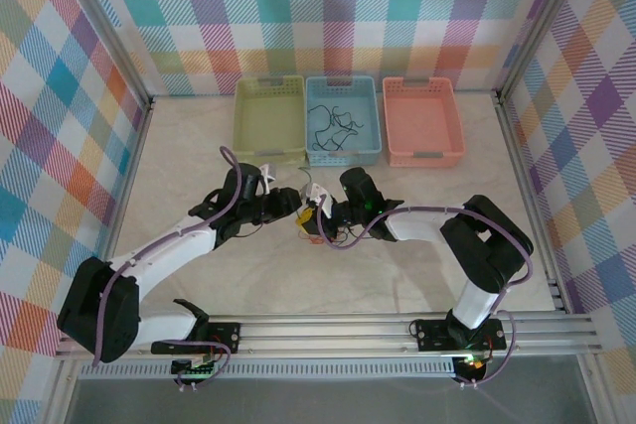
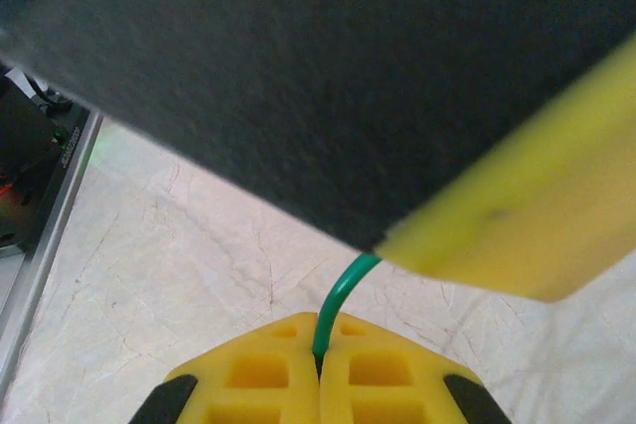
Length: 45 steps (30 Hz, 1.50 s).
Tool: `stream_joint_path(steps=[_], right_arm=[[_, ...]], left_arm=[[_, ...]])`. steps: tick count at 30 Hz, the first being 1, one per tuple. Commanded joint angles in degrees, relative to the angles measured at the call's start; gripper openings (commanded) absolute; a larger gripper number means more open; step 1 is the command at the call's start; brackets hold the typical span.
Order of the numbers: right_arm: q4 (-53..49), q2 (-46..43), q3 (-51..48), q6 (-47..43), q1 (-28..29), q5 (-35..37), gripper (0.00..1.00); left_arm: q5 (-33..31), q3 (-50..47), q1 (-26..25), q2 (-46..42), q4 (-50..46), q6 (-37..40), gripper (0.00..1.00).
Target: Untangle the cables
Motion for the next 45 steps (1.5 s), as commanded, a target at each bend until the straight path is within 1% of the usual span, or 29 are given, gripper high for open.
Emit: stream_joint_path(steps=[1, 3, 4, 6, 7, 11, 13, 18, 23, 29, 35, 39, 41, 43, 45], right_arm=[[1.3, -1.4, -0.4, -0.3, -0.2, -2.7, 0.00], [1.1, -1.5, -0.4, -0.3, -0.2, -2.8, 0.00], [1.2, -1.5, -0.5, -0.3, -0.2, -2.7, 0.00], [1.2, -1.5, -0.4, -0.3, -0.2, -2.3, 0.00], [1.1, -1.5, -0.5, -0.3, -0.2, -2.1, 0.00], [0.8, -1.5, -0.5, -0.3, -0.2, -1.6, 0.03], [0.8, -1.3, -0.3, -0.2, -0.2, -1.2, 0.07], [-1.6, -0.2, 1.2, -0.2, -0.2, -0.4, 0.10], [-1.7, 0.0, 1.5, 0.1, -0.1, -0.8, 0.16], [-1.2, 0.2, 1.3, 0.2, -0.1, -1.3, 0.20], [-2.2, 0.4, 1.8, 0.1, 0.0, -0.2, 0.20], [-0.9, 0.0, 1.1, 0.1, 0.0, 0.3, 0.20], [-0.8, -0.1, 1.0, 0.0, 0.0, 1.1, 0.15], [0.0, -0.4, 0.5, 0.0, 0.0, 1.8, 0.09], [0.8, -0.6, -0.1, -0.2, 0.0, 2.8, 0.03]], left_arm=[[1.2, 0.4, -0.6, 1.5, 2.3, -0.2, 0.38], [1.6, 0.9, -0.9, 2.6, 2.8, 0.0, 0.36], [1.6, 0.9, -1.1, 3.3, 3.2, -0.1, 0.29], [1.2, 0.9, -1.4, 3.9, 4.1, -0.6, 0.04], [0.7, 0.8, -1.5, 3.7, 4.3, -0.9, 0.00], [-2.2, 2.5, -1.3, 0.3, 0.5, -0.3, 0.00], [-1.6, 4.4, -1.1, -2.1, -2.0, 0.0, 0.00], [0.1, 9.3, -0.8, -9.6, -8.6, -0.6, 0.00], [2.6, 11.1, 0.0, -16.1, -10.6, -3.7, 0.00], [5.4, 11.9, 0.1, -19.5, -9.5, -7.6, 0.00], [6.2, 12.9, 0.1, -20.7, -9.6, -9.4, 0.00], [3.7, 13.7, 0.1, -21.0, -11.4, -9.3, 0.00], [3.6, 13.6, 0.1, -21.1, -10.3, -10.5, 0.00], [4.3, 13.6, 0.1, -21.0, -9.3, -11.4, 0.00], [3.4, 13.9, 0.1, -21.1, -9.9, -11.6, 0.00]])
